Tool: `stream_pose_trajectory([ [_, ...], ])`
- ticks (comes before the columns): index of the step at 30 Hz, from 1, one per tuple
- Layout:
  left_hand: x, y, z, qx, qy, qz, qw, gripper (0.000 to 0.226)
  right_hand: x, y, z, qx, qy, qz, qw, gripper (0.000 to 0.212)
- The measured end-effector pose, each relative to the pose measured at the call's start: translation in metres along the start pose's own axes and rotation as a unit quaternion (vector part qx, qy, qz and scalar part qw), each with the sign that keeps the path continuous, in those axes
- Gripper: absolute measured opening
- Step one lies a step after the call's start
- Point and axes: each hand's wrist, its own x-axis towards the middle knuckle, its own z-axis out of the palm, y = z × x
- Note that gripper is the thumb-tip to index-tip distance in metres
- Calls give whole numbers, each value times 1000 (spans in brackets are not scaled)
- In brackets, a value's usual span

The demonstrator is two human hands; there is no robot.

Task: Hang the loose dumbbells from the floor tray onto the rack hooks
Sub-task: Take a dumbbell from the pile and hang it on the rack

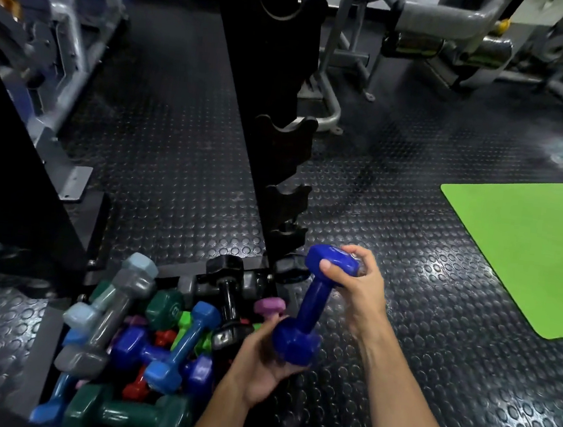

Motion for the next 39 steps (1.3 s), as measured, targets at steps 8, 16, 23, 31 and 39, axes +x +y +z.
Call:
stream_pose_trajectory([
  [8, 23, -16, 41, -54, 20, 60, 997, 108, 53, -17, -1, -24, 38, -3, 999, 49],
  [16, 37, 11, 72, -40, 23, 116, 992, 57, 96, -31, 23, -76, -38, 11, 996, 42],
  [23, 41, 26, 99, -38, -3, 141, 989, 49, 116, -54, 39, -129, 12, 21, 991, 55],
  [31, 53, 55, 136, -41, 32, 164, 985, 52, 136, -72, 45, -83, -19, 65, 994, 44],
  [39, 59, 64, 138, -58, 31, 187, 980, 31, 155, -69, 63, -99, -65, 109, 987, 58],
])
